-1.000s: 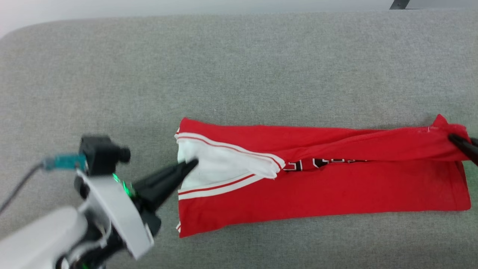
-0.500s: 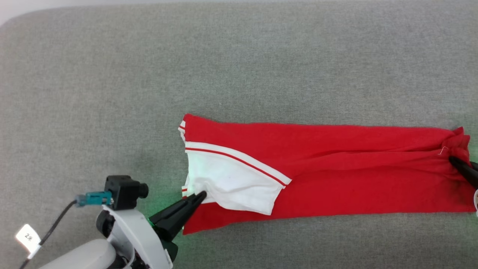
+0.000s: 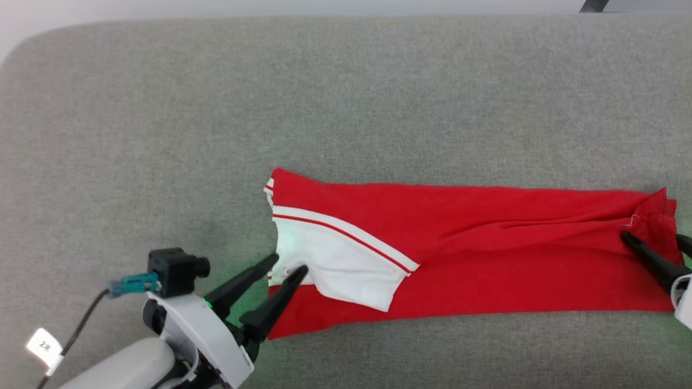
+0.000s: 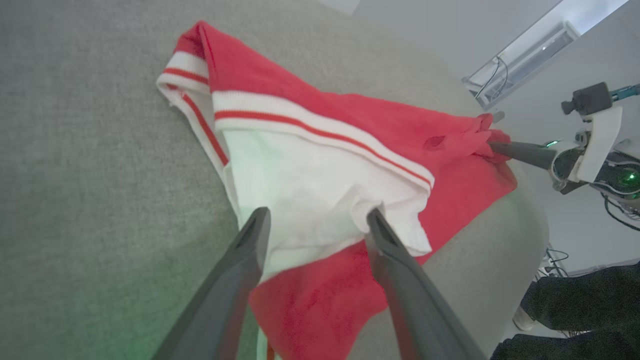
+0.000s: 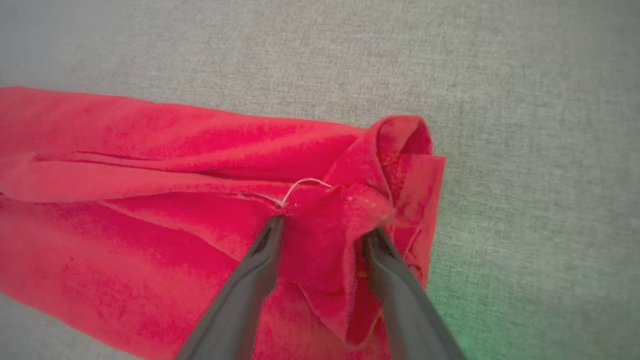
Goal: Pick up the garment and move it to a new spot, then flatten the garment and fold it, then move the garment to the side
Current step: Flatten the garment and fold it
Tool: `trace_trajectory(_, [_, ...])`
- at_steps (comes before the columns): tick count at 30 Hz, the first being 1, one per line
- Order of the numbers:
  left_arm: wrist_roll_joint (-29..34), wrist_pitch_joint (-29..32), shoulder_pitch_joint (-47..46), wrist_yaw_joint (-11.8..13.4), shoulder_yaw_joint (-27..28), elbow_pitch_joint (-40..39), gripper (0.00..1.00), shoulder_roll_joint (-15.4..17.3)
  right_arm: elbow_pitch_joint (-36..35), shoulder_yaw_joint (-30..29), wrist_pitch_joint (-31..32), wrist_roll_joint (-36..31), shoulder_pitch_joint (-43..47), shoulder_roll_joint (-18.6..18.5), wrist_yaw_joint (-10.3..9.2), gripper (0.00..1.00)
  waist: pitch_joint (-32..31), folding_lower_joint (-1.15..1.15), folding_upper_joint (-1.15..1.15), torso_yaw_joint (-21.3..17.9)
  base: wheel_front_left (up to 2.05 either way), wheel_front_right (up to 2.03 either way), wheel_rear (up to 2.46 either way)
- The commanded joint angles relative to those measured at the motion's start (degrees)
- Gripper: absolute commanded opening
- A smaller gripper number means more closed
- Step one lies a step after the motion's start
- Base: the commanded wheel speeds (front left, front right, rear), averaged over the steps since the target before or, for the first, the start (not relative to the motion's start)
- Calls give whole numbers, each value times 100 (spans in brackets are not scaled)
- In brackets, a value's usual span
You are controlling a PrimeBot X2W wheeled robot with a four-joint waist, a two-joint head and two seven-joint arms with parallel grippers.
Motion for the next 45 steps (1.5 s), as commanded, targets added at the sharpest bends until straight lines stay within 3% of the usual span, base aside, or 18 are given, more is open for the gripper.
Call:
trace_trajectory(1, [20, -91, 118, -3, 172, -95, 100, -25, -91, -135, 43, 147, 138, -92, -3, 100, -162, 0, 0, 64, 0, 0, 0])
trace_trajectory(5, [307, -158, 343, 327, 726, -212, 100, -141, -189, -394, 146, 338, 319, -288, -3, 100, -350, 0, 0, 205, 0, 0, 0])
trace_trajectory(8, [687, -160, 740, 583, 1466, -251, 100, -464, -110, -599, 236, 384, 481, -371, -3, 100, -477, 0, 0, 363, 0, 0, 0])
trace_trajectory(13, [1457, -157, 1492, 735, 2489, -102, 100, -1076, 152, -889, 437, 453, 760, -354, -3, 100, -624, 0, 0, 613, 0, 0, 0])
trace_trajectory(21, [2943, -156, 2167, 644, 3564, 372, 100, -1897, 671, -1216, 921, 496, 1071, -136, -3, 100, -696, 0, 0, 824, 0, 0, 0])
trace_trajectory(32, [4741, -156, 2254, 520, 4404, 324, 100, -2420, 1039, -1332, 1765, 196, 731, 276, -4, 100, -640, 0, 0, 823, 0, 0, 0])
trace_trajectory(44, [5352, -156, 2270, 83, 5043, 620, 100, -3085, 1439, -1521, 2333, -507, 511, 1022, -5, 100, -414, 0, 0, 897, 0, 0, 0])
trace_trajectory(45, [5389, -156, 2250, 63, 5088, 631, 100, -3137, 1441, -1533, 2375, -544, 531, 1056, -5, 96, -396, 0, 0, 911, 0, 0, 0])
